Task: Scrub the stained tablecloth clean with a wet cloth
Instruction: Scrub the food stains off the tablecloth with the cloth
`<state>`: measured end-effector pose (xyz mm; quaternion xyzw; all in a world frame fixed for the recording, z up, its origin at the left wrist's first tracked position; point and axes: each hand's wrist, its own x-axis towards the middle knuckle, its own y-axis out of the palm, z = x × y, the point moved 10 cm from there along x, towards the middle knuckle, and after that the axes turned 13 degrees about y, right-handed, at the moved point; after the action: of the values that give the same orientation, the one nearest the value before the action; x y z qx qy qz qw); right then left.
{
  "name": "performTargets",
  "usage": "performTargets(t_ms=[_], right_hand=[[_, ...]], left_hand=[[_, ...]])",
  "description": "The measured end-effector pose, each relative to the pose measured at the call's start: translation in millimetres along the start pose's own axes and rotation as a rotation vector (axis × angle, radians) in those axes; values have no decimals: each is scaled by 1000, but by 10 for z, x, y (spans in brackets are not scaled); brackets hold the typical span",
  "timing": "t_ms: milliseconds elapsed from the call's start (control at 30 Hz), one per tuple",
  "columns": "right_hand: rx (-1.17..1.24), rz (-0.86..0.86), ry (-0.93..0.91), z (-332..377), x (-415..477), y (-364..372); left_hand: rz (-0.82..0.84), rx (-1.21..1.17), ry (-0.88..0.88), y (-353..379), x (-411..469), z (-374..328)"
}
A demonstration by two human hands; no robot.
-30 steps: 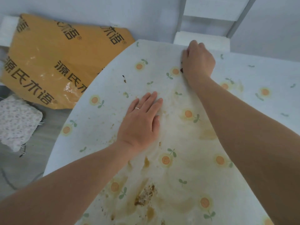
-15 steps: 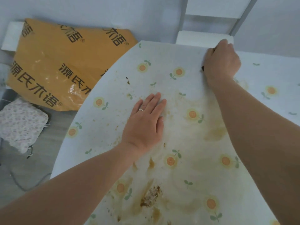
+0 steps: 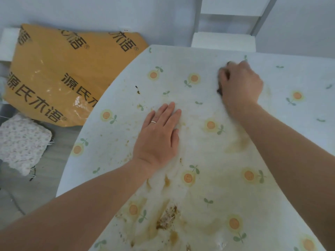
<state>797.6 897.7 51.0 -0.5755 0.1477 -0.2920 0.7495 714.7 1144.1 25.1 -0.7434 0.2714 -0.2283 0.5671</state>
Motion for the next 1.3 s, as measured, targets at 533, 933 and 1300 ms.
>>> performTargets(t_ms=[533, 933, 1300], right_hand=[[198, 273, -343, 807, -692, 231], [164, 181, -109, 1247, 183, 481], [-5, 52, -63, 191, -302, 52]], left_hand=[[-1, -4, 6, -4, 4, 6], [4, -45, -7, -17, -11, 13], [24, -148, 77, -49, -33, 15]])
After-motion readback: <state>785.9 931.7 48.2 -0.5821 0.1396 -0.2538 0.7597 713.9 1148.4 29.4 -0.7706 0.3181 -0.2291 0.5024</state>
